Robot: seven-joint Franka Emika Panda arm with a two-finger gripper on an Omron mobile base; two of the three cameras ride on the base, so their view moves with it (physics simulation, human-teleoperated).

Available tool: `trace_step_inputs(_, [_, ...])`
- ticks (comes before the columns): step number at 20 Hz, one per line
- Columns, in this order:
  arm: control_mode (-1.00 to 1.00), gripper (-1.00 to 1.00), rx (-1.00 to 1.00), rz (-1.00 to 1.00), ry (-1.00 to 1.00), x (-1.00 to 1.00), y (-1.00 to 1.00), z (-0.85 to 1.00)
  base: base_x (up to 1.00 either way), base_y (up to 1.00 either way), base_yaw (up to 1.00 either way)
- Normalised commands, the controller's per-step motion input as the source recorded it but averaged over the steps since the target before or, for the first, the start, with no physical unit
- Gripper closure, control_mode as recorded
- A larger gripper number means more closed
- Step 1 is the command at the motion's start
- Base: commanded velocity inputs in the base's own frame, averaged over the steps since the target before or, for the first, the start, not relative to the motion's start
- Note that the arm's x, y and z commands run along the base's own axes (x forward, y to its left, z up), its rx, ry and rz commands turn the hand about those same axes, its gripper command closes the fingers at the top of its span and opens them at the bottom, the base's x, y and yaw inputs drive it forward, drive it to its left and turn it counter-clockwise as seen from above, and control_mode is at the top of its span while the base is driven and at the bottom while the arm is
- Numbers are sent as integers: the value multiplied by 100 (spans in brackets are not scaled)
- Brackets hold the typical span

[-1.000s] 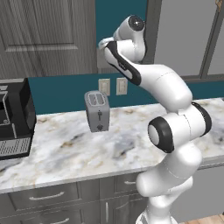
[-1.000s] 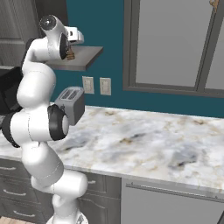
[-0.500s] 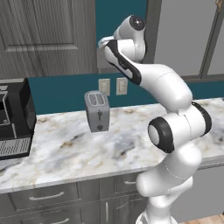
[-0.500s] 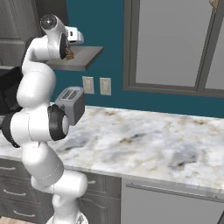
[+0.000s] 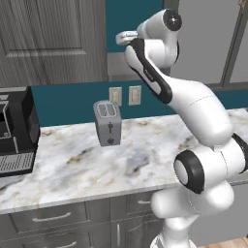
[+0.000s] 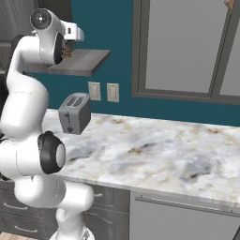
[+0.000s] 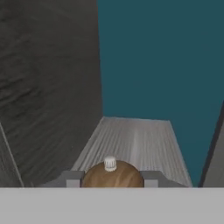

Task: Retrieve the shaker from the cabinet and place it next the steak on a plate on the dining table.

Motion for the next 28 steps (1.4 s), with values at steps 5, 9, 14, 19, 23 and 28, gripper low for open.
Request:
trace_step_inputs(5, [-100,100,22,8,-7,-100,-53,13,0,0,0])
trace_step_inputs(9, [-100,100,4,13,-15,-100,-24,0,0,0,0])
trace_step_inputs(14, [-100,100,0,17,-36,-100,-6,0,0,0,0])
trace_step_inputs(19, [-100,100,0,5,-23,-100,0,-3,0,0,0])
trace_step_inputs(23, [-100,100,0,0,-13,-100,0,-22,0,0,0])
trace_step_inputs(28, [-100,100,0,0,-20,-100,0,-8,0,0,0])
